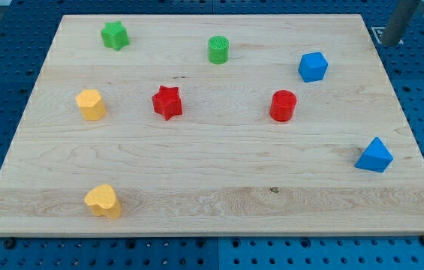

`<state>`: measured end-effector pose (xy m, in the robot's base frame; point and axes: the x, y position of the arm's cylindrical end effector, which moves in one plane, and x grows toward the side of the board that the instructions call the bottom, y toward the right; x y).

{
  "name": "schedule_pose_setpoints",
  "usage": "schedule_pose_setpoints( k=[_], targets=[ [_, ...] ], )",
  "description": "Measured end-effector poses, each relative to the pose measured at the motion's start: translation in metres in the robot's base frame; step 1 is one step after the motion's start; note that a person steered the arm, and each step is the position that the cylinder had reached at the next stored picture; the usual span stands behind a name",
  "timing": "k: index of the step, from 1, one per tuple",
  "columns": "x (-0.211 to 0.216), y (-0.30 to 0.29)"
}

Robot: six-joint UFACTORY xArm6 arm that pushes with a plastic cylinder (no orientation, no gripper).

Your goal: Move the arm to the right center of the board

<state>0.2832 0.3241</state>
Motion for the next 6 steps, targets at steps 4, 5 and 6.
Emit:
schedule_pose_setpoints(
  k=[4, 5, 6],
  targets=[
    [0.069, -0.029],
    [0.091, -0.04],
    [0.104, -0.057]
  ],
)
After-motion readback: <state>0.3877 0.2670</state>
